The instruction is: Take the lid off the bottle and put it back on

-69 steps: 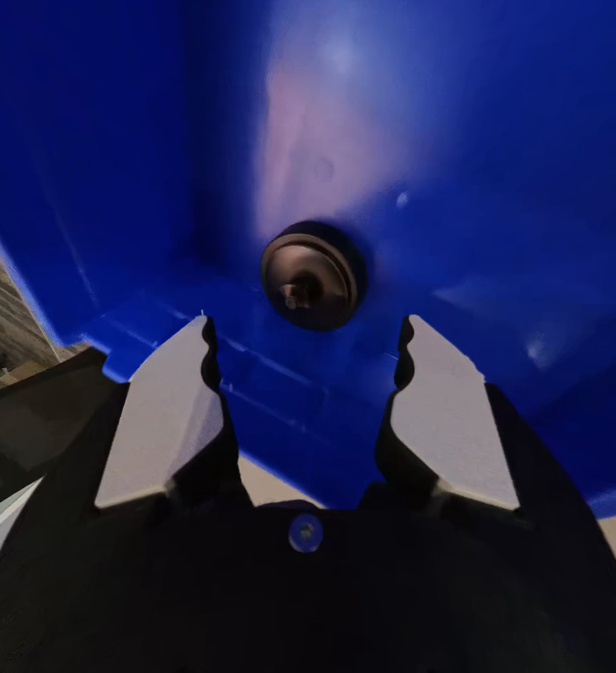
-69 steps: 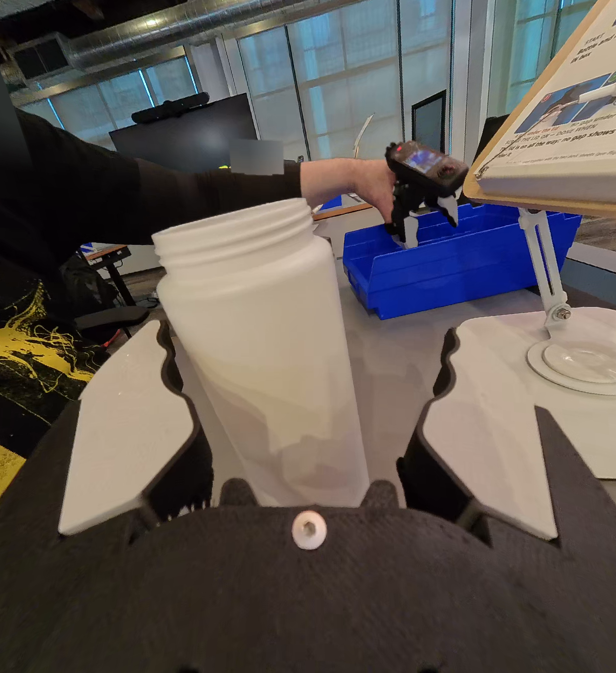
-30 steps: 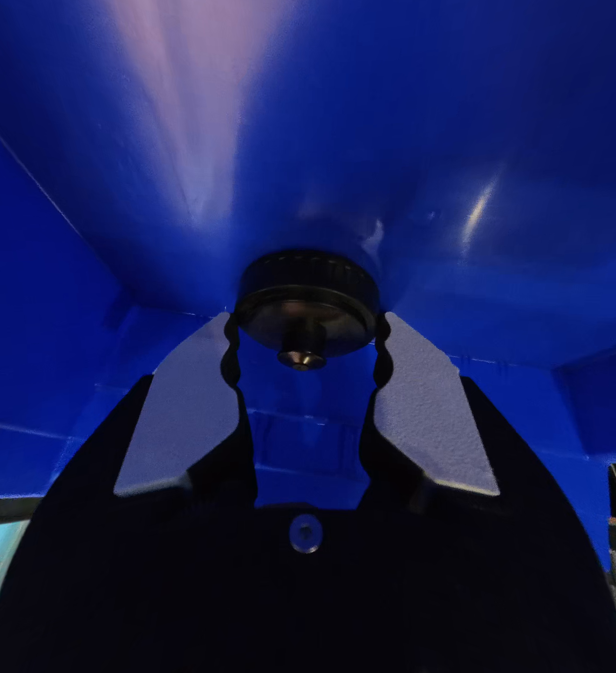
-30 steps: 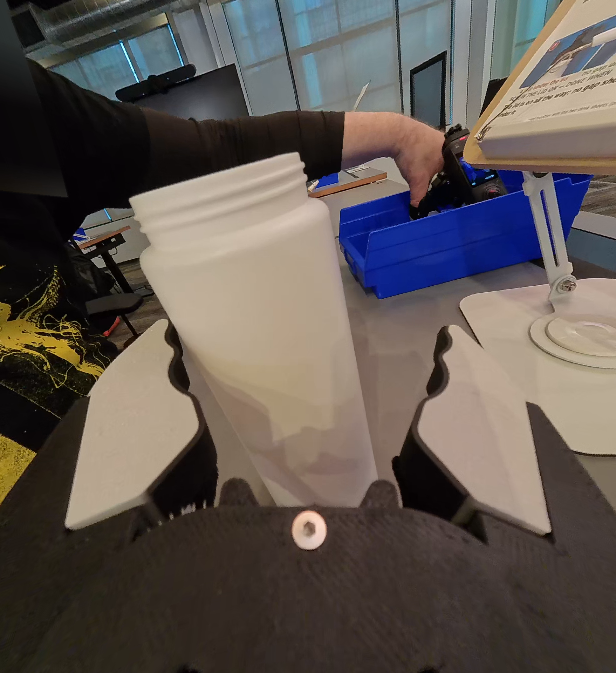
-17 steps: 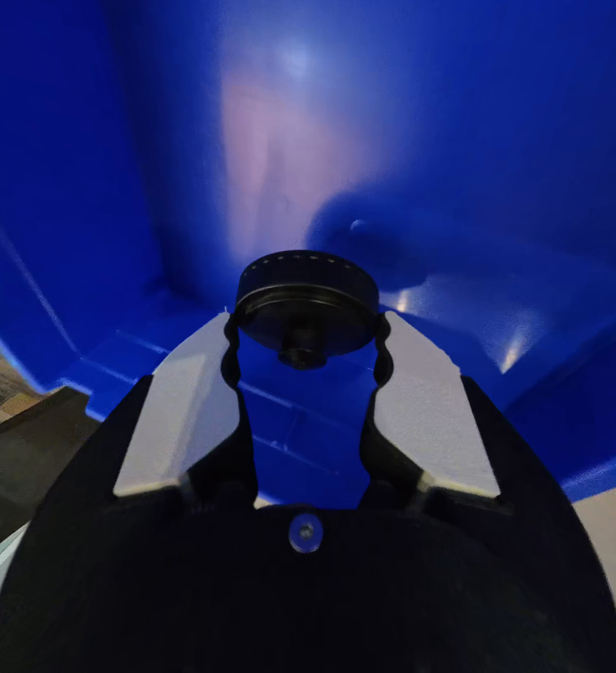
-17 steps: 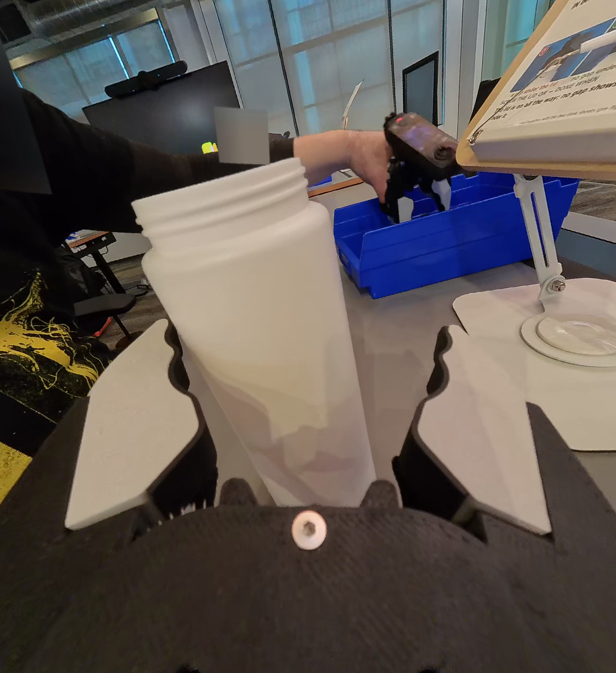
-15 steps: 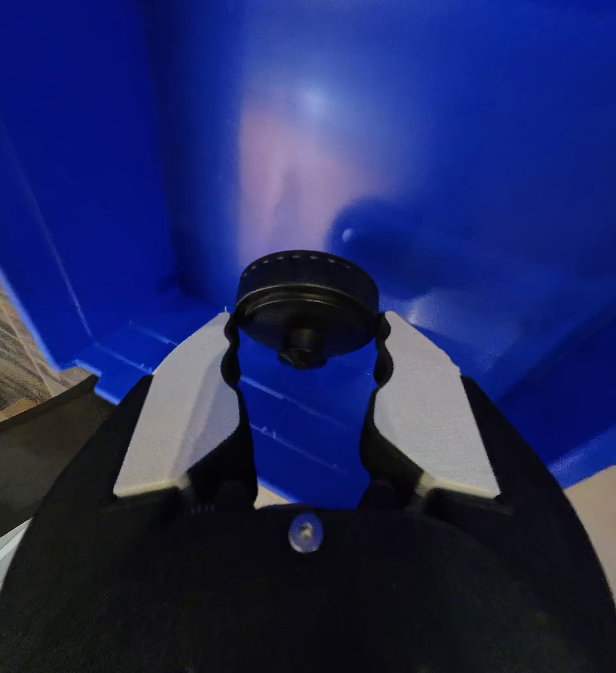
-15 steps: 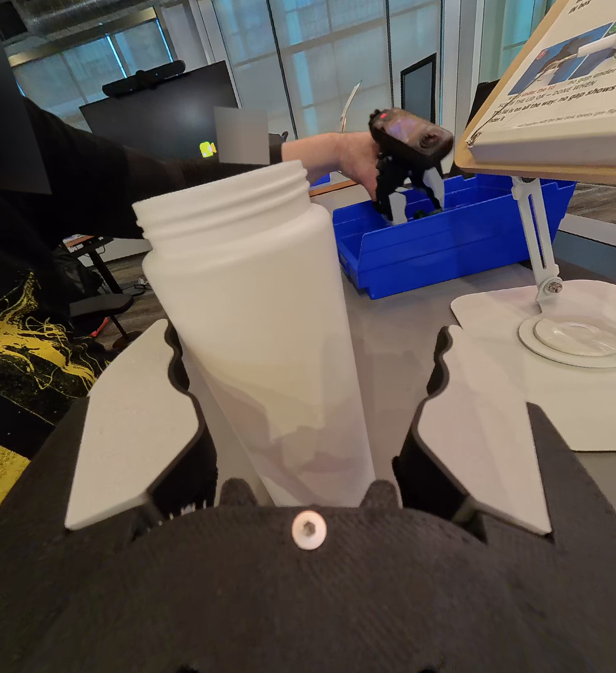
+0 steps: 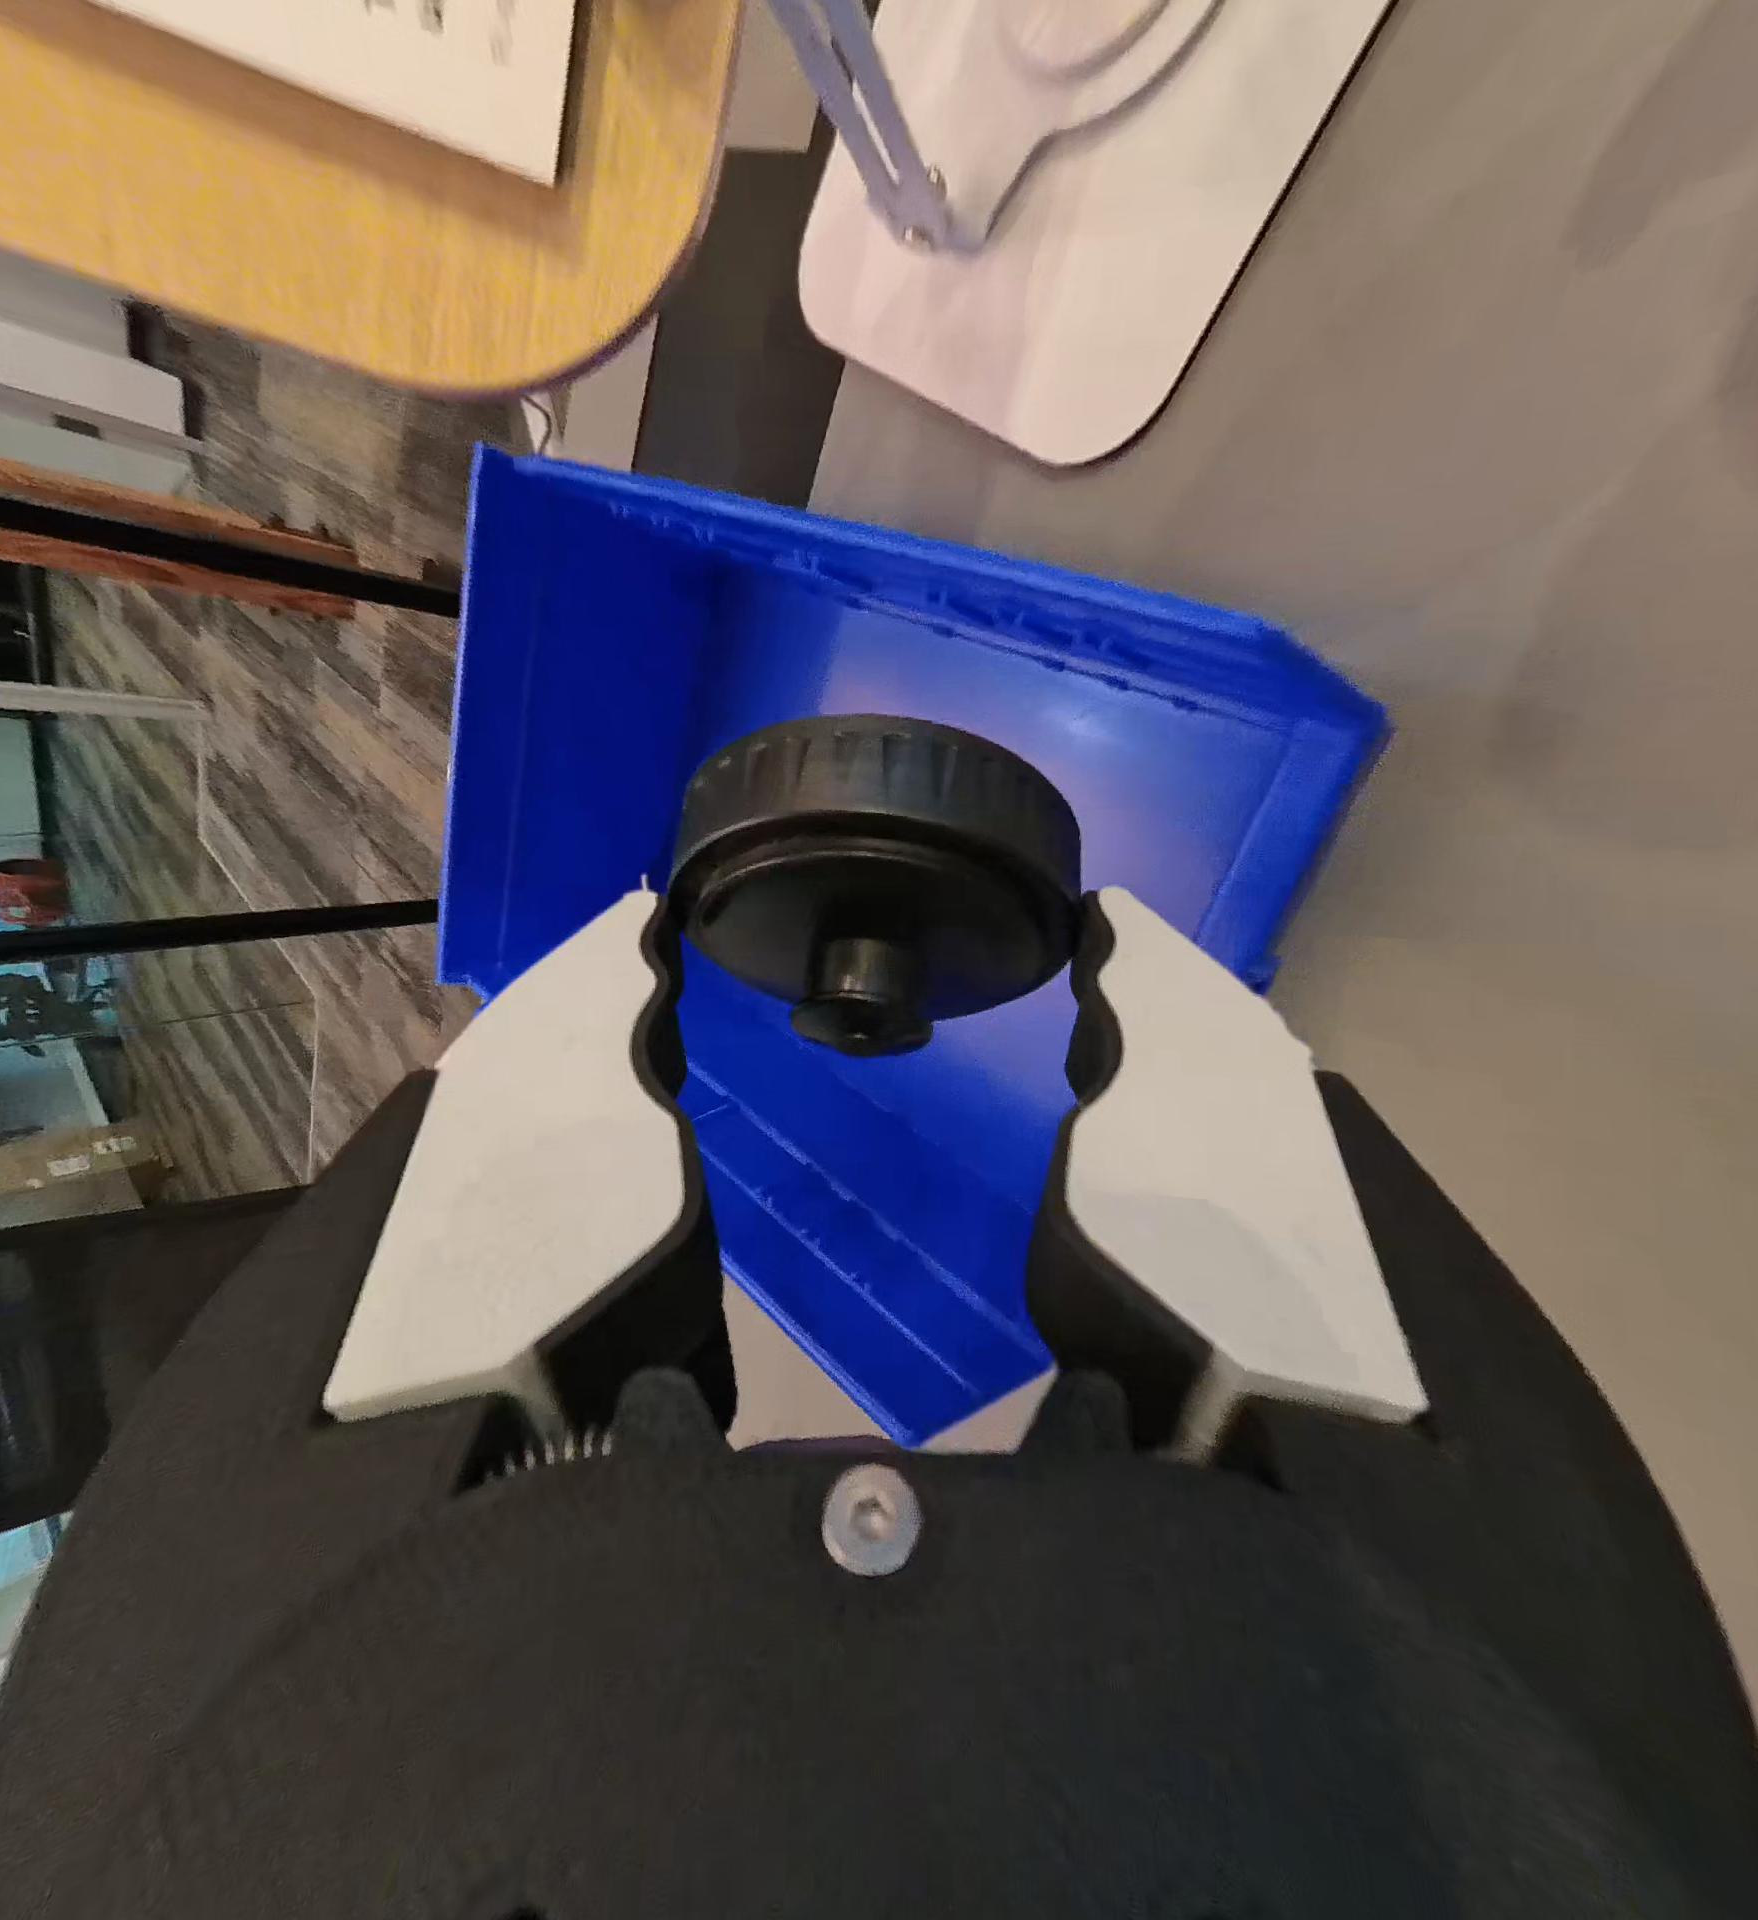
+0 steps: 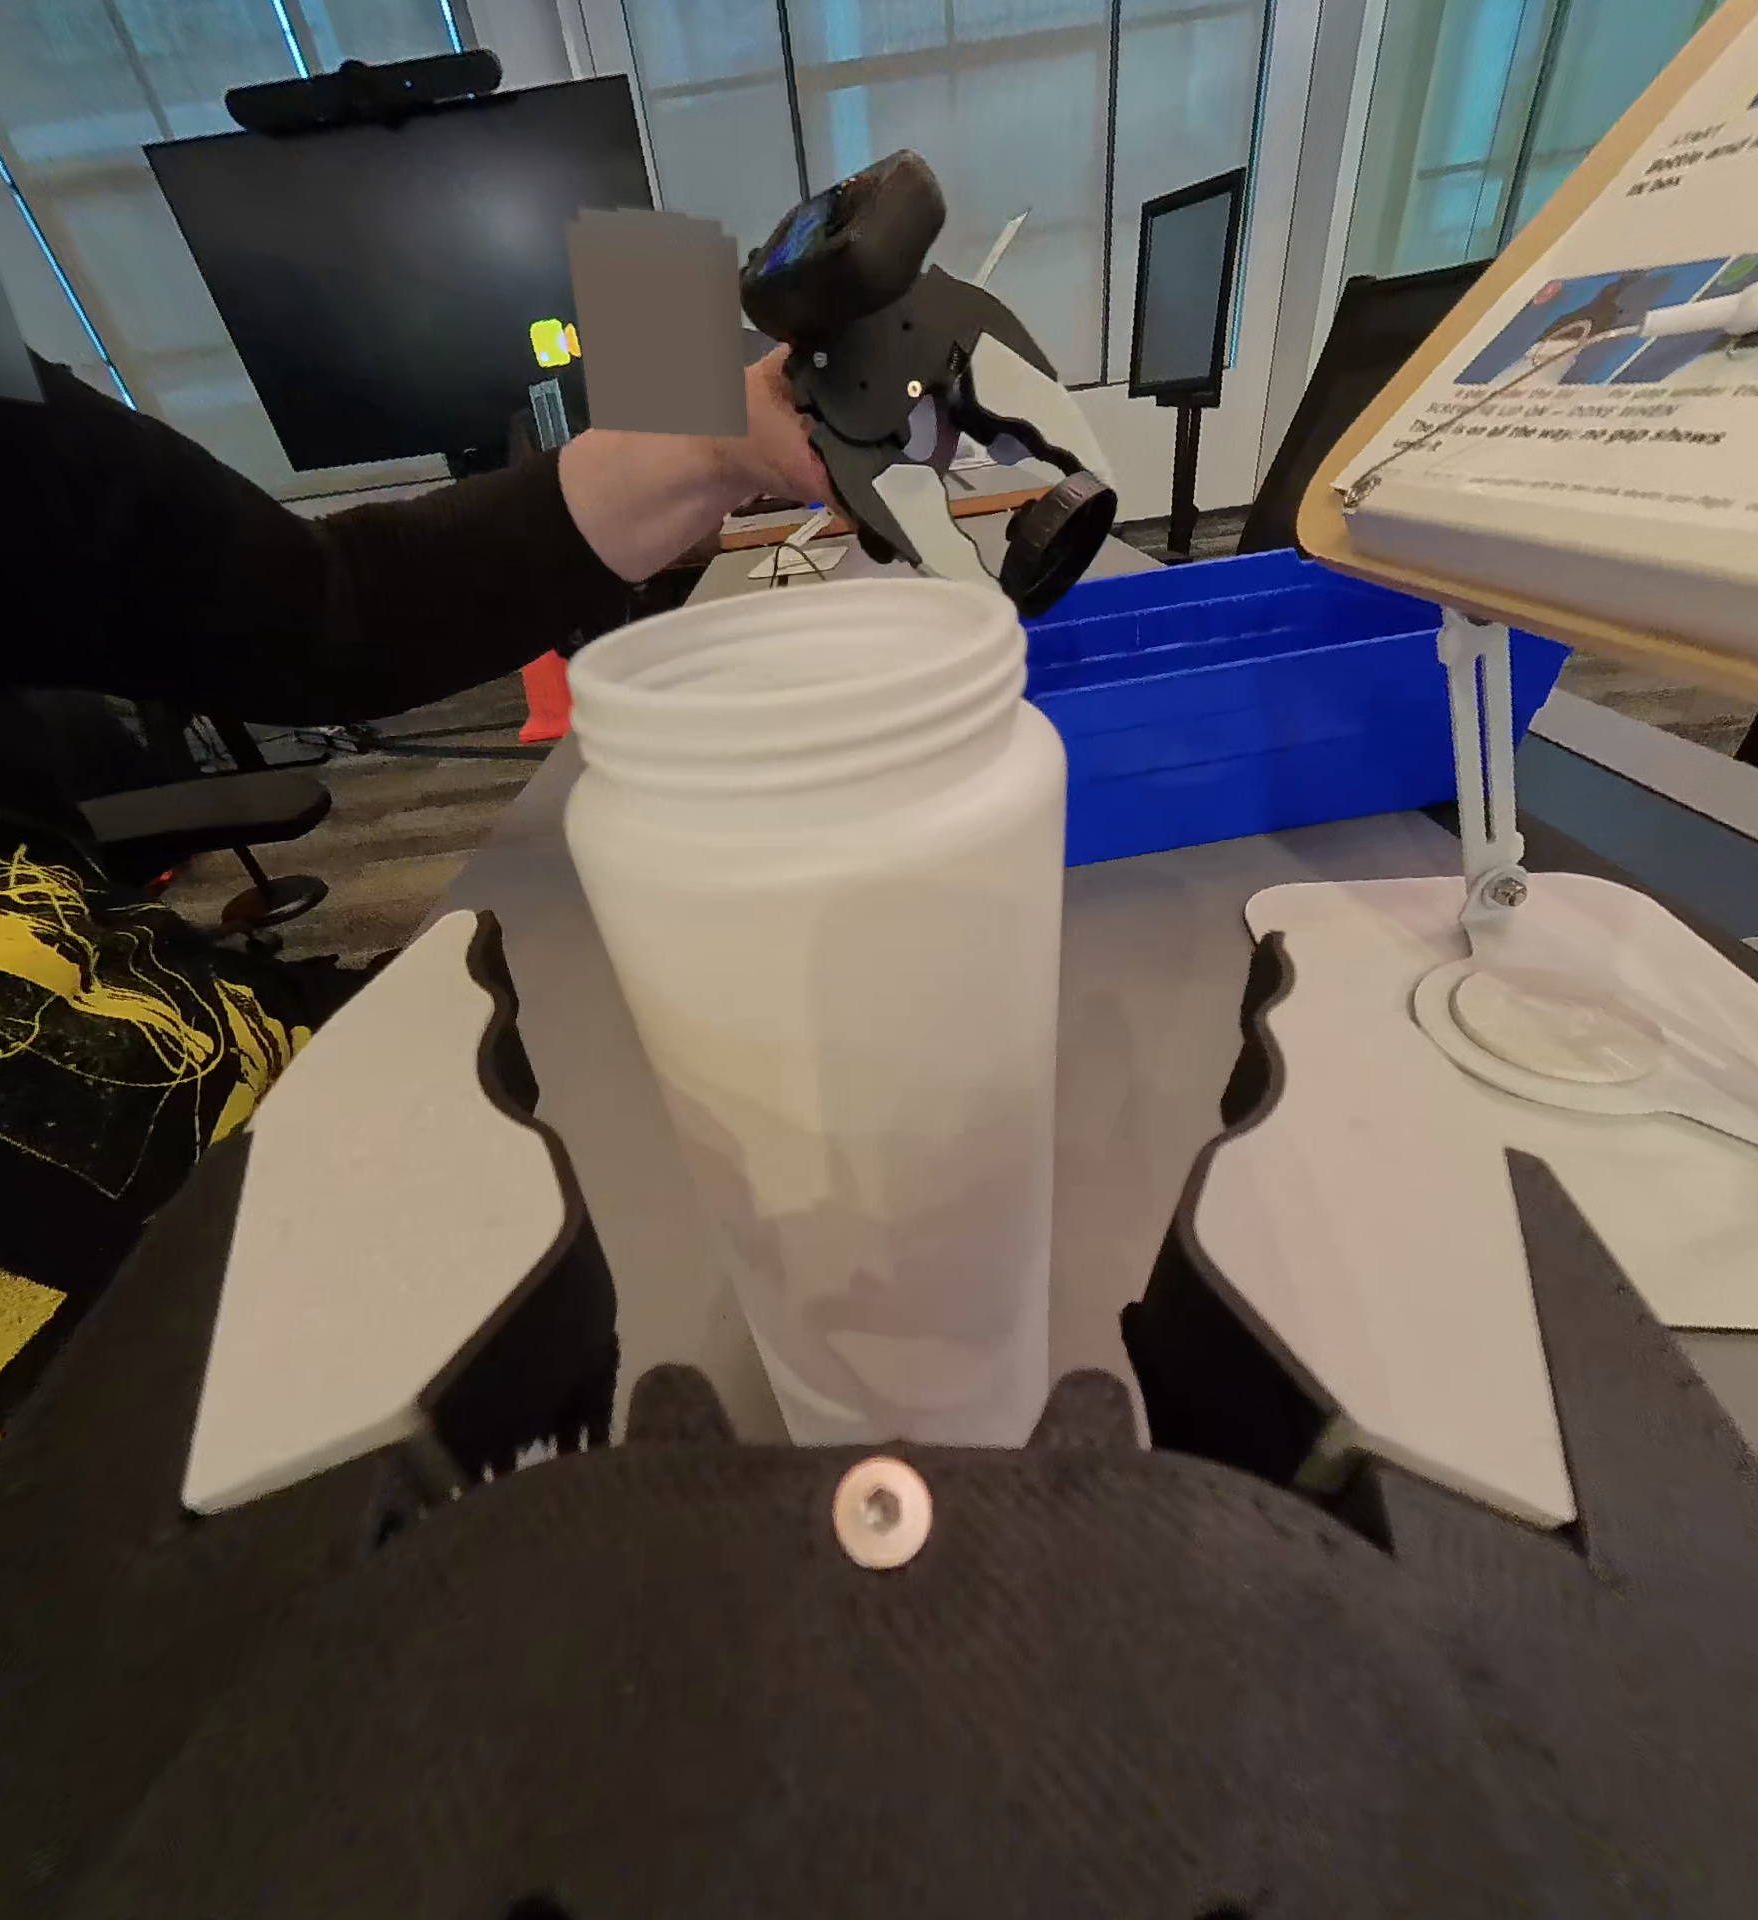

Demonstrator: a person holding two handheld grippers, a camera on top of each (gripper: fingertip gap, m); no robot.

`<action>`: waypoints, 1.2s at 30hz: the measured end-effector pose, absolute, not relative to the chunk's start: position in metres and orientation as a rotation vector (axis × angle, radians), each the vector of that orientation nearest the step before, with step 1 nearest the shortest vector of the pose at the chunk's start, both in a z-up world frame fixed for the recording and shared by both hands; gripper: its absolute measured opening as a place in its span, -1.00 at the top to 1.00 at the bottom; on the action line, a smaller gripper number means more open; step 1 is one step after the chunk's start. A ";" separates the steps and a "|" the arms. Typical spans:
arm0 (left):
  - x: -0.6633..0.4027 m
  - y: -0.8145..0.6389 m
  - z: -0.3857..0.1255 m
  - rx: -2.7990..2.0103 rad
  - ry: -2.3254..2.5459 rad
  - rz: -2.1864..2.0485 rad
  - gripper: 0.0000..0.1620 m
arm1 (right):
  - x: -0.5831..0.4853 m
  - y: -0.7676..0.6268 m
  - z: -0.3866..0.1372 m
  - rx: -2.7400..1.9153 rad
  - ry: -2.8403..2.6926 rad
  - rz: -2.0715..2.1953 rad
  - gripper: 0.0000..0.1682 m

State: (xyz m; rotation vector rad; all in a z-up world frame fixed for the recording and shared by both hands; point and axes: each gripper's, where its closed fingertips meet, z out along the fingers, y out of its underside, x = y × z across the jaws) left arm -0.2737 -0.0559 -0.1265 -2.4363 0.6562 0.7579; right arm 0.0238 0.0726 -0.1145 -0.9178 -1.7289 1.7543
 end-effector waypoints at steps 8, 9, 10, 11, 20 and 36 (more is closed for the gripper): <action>-0.218 -0.058 -0.101 -2.314 0.652 0.784 0.11 | 0.036 0.078 -0.092 -0.861 -1.722 1.569 -0.51; -0.211 -0.058 -0.096 -2.292 0.649 0.789 0.11 | 0.039 0.080 -0.087 -0.846 -1.720 1.513 -0.48; -0.204 -0.057 -0.092 -2.274 0.644 0.793 0.11 | 0.043 0.080 -0.080 -0.826 -1.715 1.461 -0.44; -0.197 -0.056 -0.087 -2.254 0.642 0.796 0.11 | 0.048 0.080 -0.071 -0.801 -1.704 1.417 -0.39; -0.112 -0.040 -0.050 -2.076 0.675 0.852 0.11 | 0.073 -0.006 -0.022 -0.518 -1.673 1.302 0.06; 0.005 -0.018 -0.094 -2.009 0.835 0.894 0.11 | 0.025 -0.038 -0.076 -0.987 -1.686 1.536 0.31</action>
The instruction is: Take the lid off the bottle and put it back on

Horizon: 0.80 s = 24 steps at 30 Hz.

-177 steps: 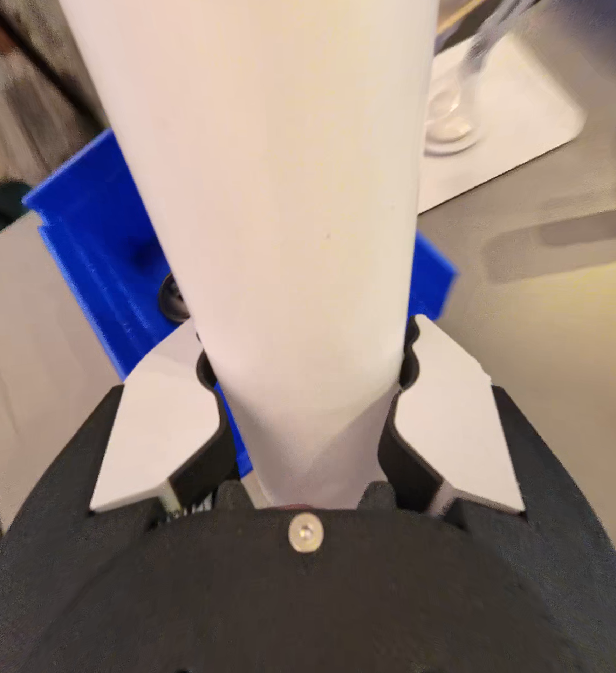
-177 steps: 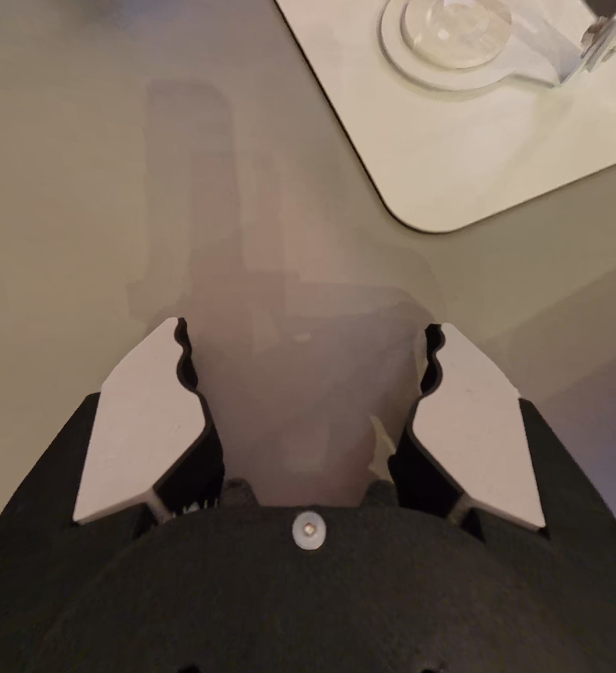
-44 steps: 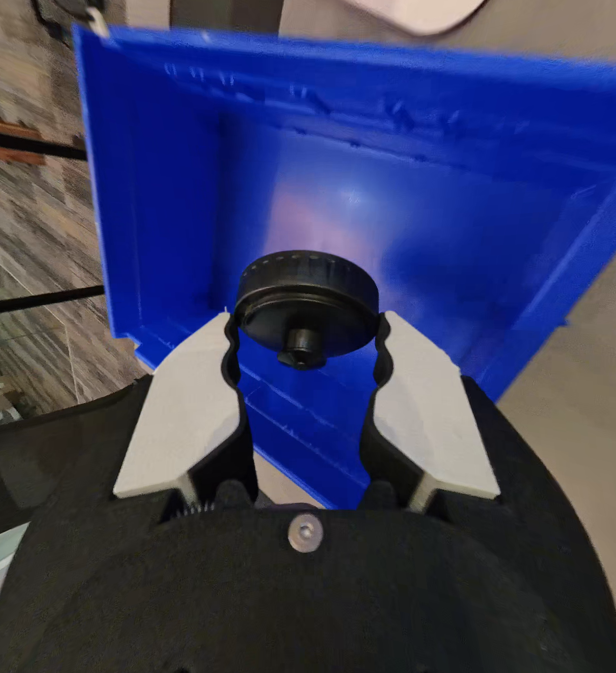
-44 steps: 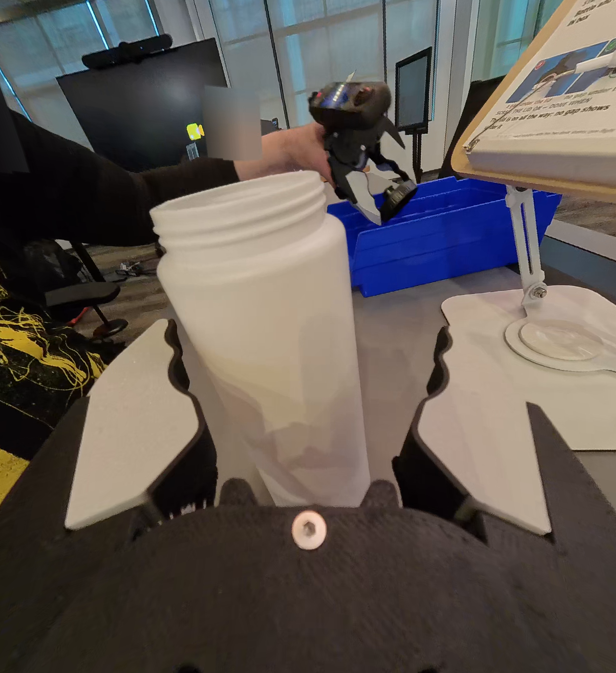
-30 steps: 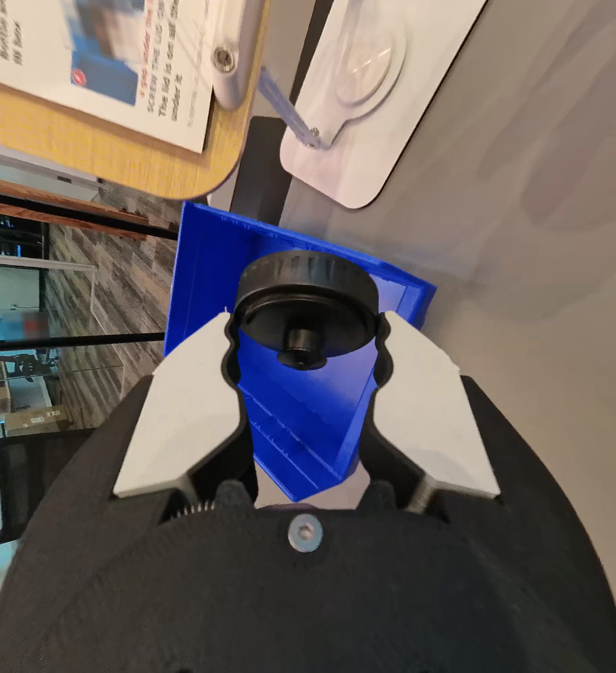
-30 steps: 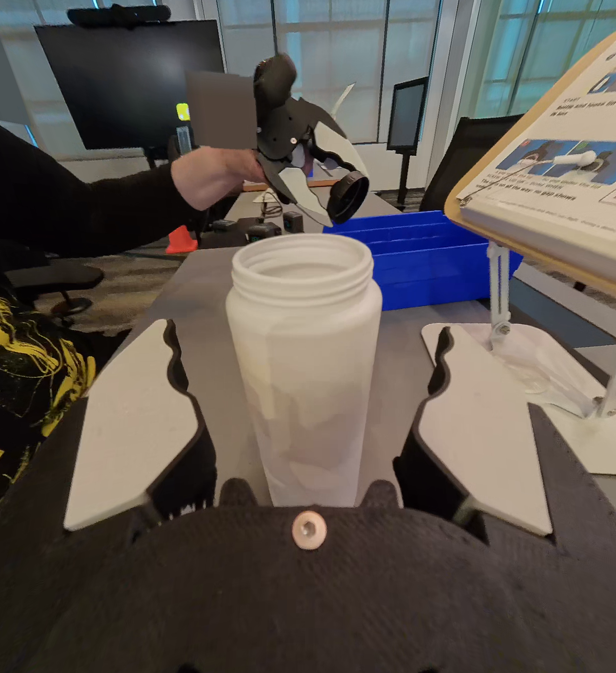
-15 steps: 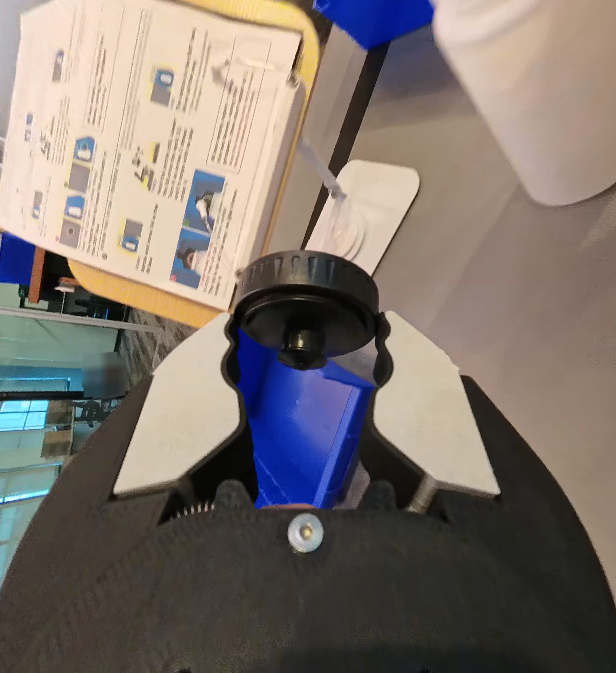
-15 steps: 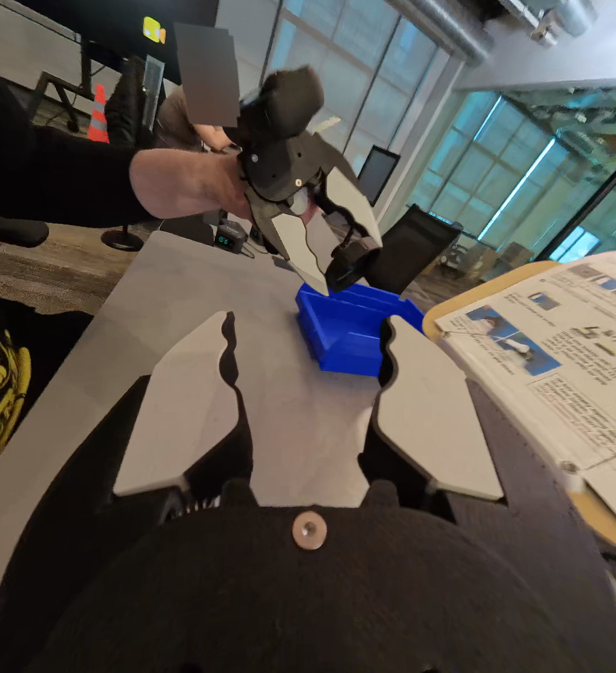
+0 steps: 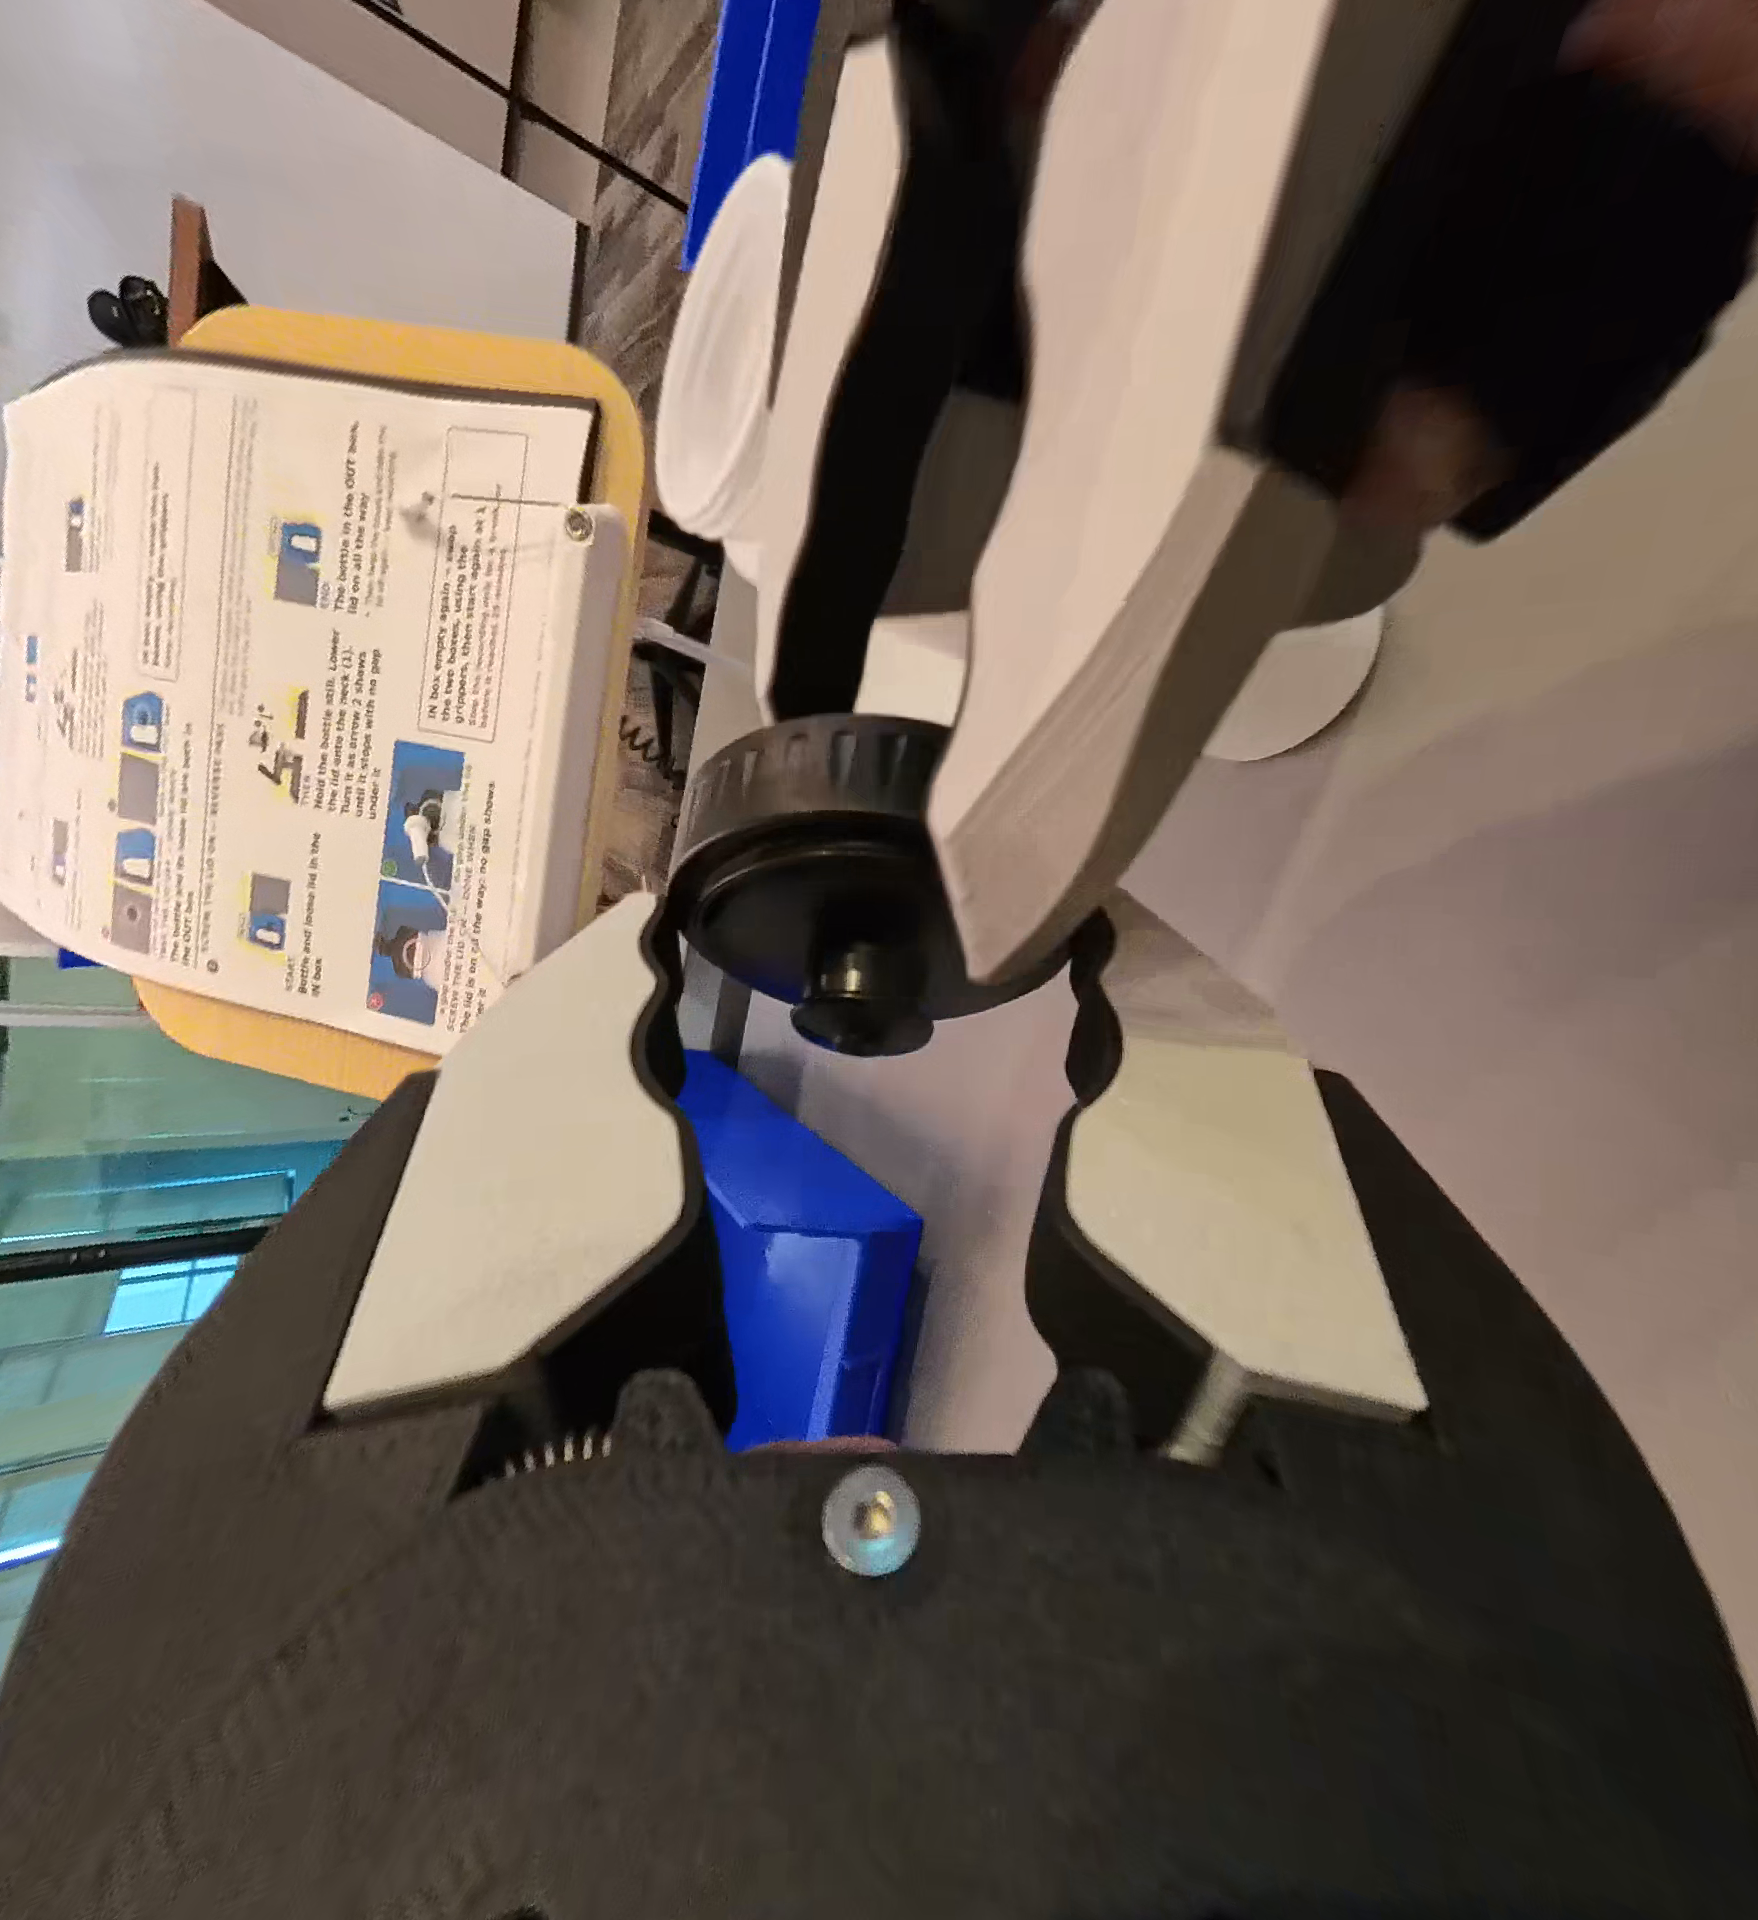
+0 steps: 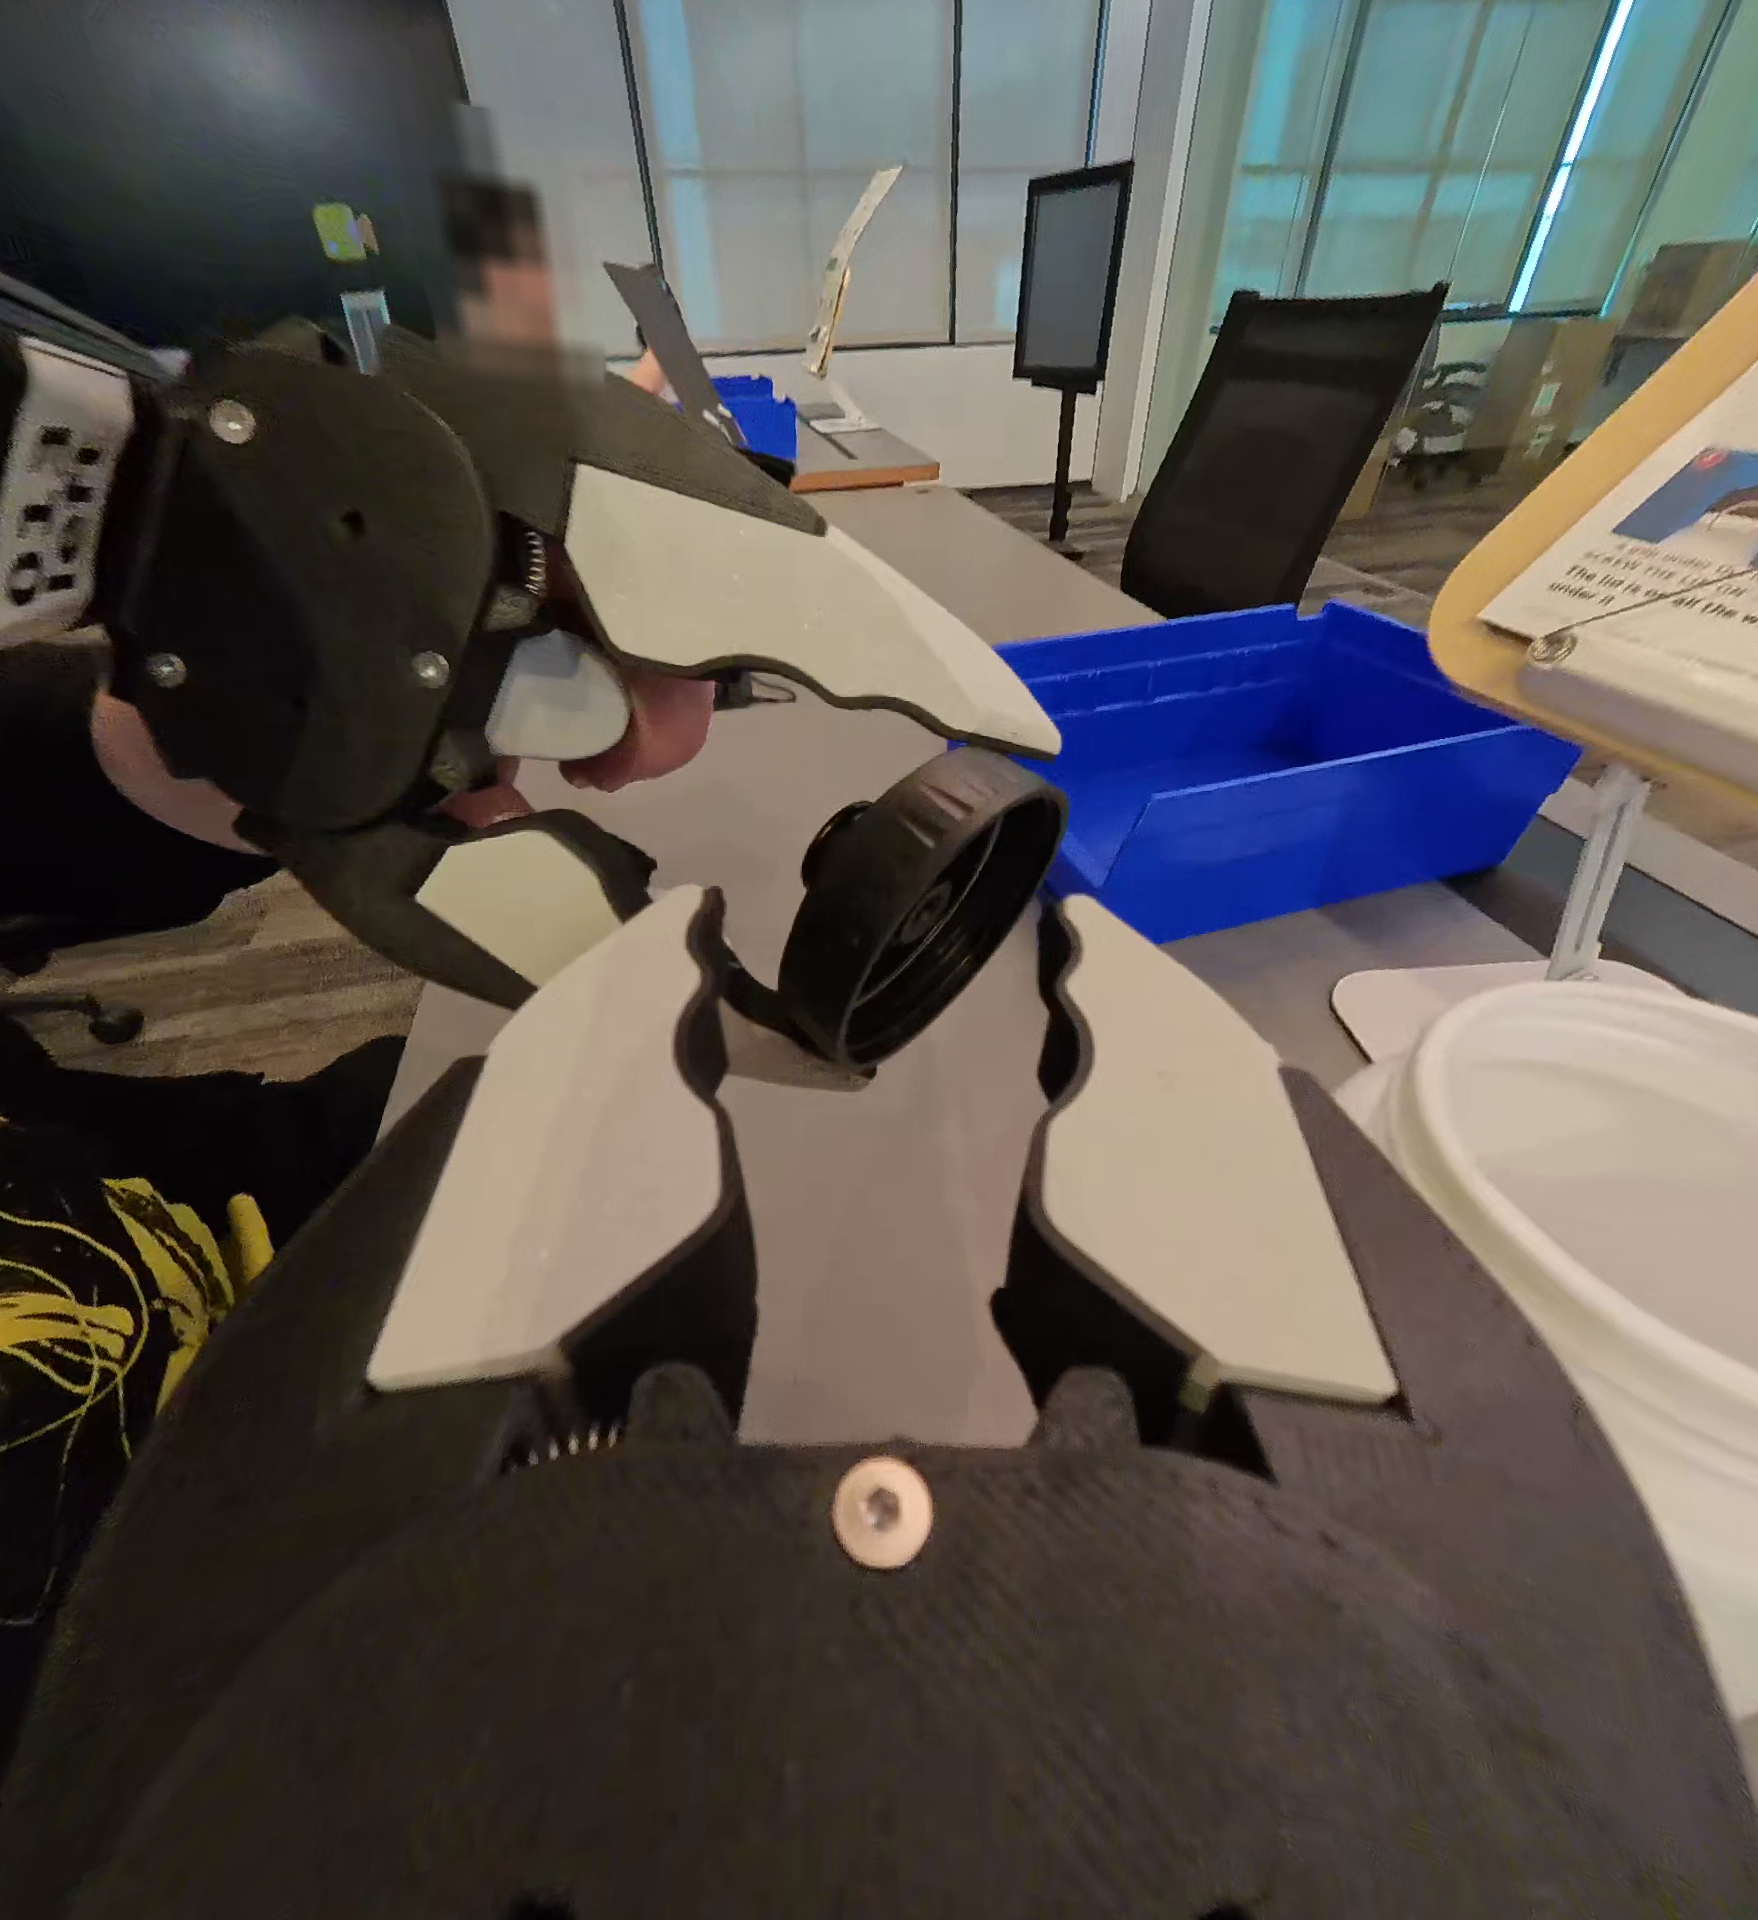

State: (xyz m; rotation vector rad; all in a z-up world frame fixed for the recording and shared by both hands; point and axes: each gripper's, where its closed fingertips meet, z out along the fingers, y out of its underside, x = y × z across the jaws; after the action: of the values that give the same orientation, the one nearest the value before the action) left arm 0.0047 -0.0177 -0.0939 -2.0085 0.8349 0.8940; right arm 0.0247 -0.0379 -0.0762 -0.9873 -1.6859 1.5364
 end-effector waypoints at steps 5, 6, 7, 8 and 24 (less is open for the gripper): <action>0.011 -0.018 -0.102 -2.022 0.831 0.880 0.11 | 0.025 -0.045 -0.086 -0.972 -1.750 1.522 0.65; 0.011 -0.018 -0.104 -2.029 0.827 0.867 0.11 | 0.025 -0.045 -0.088 -0.980 -1.757 1.522 0.67; 0.011 -0.019 -0.105 -2.028 0.824 0.862 0.11 | 0.025 -0.045 -0.089 -0.988 -1.763 1.533 0.68; 0.011 -0.020 -0.105 -2.026 0.822 0.860 0.11 | 0.025 -0.046 -0.090 -0.995 -1.766 1.548 0.69; 0.041 -0.034 -0.073 -1.721 0.777 0.455 -0.05 | 0.064 -0.069 -0.049 -0.754 -1.716 2.347 0.77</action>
State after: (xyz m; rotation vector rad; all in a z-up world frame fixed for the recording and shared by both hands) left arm 0.0415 -0.0345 -0.0730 -1.7208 0.7773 0.4548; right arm 0.0635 -0.0693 -0.0488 -0.7544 -1.7163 2.3475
